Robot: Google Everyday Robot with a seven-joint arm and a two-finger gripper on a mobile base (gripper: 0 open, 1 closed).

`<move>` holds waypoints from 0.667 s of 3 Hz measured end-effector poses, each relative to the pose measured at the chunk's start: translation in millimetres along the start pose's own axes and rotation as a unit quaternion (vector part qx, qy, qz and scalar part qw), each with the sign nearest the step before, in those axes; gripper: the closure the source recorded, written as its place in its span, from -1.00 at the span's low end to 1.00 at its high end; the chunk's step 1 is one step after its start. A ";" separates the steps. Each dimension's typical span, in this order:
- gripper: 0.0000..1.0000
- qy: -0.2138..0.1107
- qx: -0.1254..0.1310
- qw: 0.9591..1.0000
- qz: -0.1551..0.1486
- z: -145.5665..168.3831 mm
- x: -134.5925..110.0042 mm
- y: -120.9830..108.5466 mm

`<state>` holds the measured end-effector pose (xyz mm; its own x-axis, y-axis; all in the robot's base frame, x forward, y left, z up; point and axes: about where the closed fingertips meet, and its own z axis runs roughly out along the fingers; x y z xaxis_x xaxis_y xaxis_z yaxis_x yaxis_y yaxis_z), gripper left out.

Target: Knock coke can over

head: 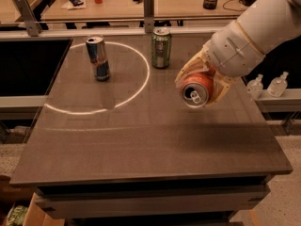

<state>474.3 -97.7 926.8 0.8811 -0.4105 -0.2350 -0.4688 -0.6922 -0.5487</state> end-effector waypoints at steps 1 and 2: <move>1.00 0.046 -0.046 0.998 -0.021 16.5 10.6 21.1; 1.00 0.082 -0.068 0.993 -0.042 34.8 18.4 36.0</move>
Offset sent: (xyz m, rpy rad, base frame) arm 0.0045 -0.0173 -0.0821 -0.2877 -0.1784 0.0086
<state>475.8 -109.5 874.8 0.9006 -0.4315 -0.0529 -0.4082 -0.7972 -0.4448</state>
